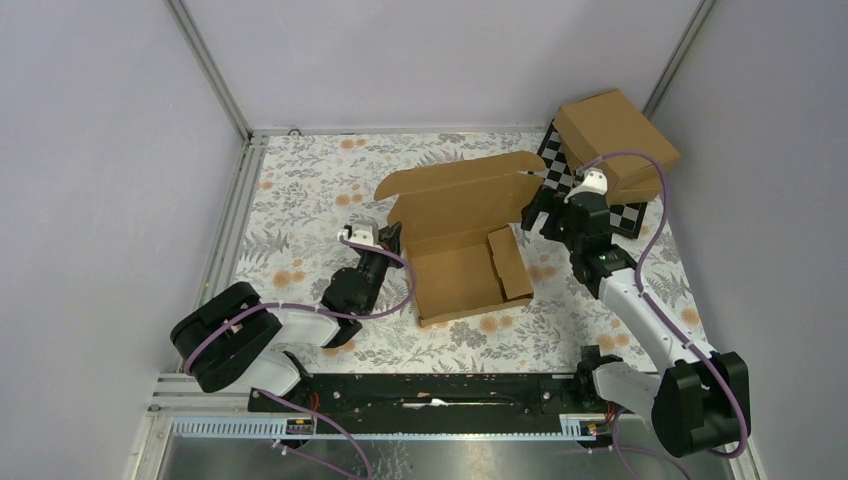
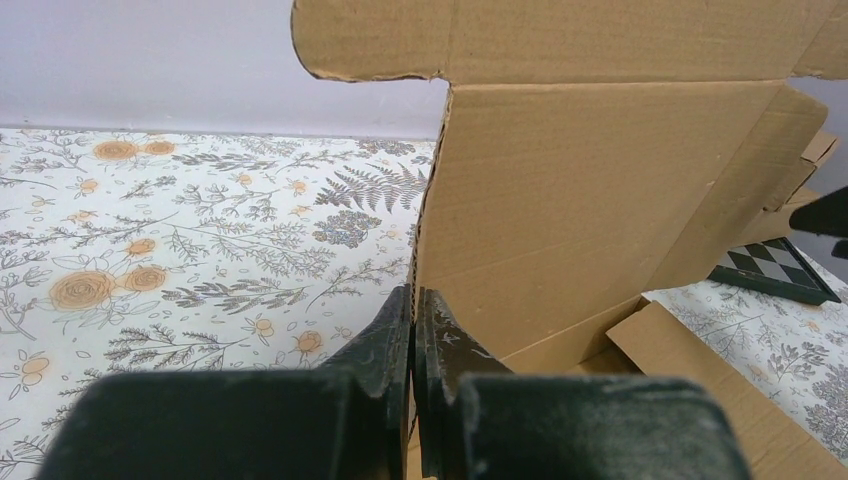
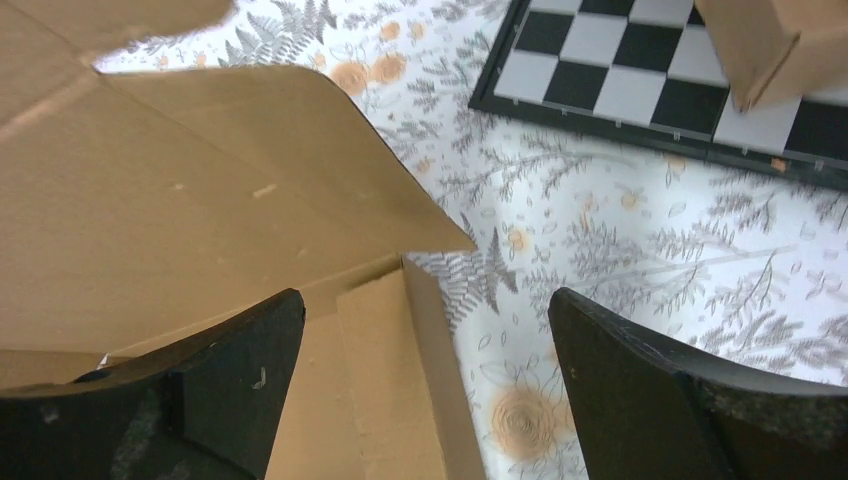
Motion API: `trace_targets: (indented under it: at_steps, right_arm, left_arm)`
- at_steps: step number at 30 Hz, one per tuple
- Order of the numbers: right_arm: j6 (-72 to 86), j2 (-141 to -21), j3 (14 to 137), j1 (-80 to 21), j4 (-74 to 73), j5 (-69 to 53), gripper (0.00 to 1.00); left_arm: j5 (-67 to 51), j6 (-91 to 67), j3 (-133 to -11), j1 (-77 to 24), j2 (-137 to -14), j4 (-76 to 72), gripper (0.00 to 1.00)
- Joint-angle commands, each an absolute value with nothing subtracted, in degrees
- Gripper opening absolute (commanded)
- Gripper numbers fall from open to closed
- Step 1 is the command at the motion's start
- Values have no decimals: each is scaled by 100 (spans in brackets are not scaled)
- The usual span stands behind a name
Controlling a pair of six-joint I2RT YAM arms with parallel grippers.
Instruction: Fold the paper box
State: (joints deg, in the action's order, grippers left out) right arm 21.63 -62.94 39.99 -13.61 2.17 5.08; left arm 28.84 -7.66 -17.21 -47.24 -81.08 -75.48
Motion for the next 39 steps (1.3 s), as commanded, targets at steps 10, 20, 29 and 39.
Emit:
trace_targets:
  at_steps: [10,20,29,39]
  right_arm:
    - [598,-7328,5343,-1187,1208,-147,100]
    - [1023,-7389,5750,-1187,505,-1632,64]
    - [1879,-7242,5721,-1289,56,-1609,29]
    - [1943,-6757,5001,-1446,174,-1397,18]
  left_arm:
    - [2593,-1064,-1772,-4743,-7817,-7484,0]
    - [2597,-959,-1825,-4746,-7720,-7244,0]
    - [2610,-942,-2057,-4744,-7563,-6745,0]
    - [2466,-1098,-2570,-4746,-7455,-5791,0]
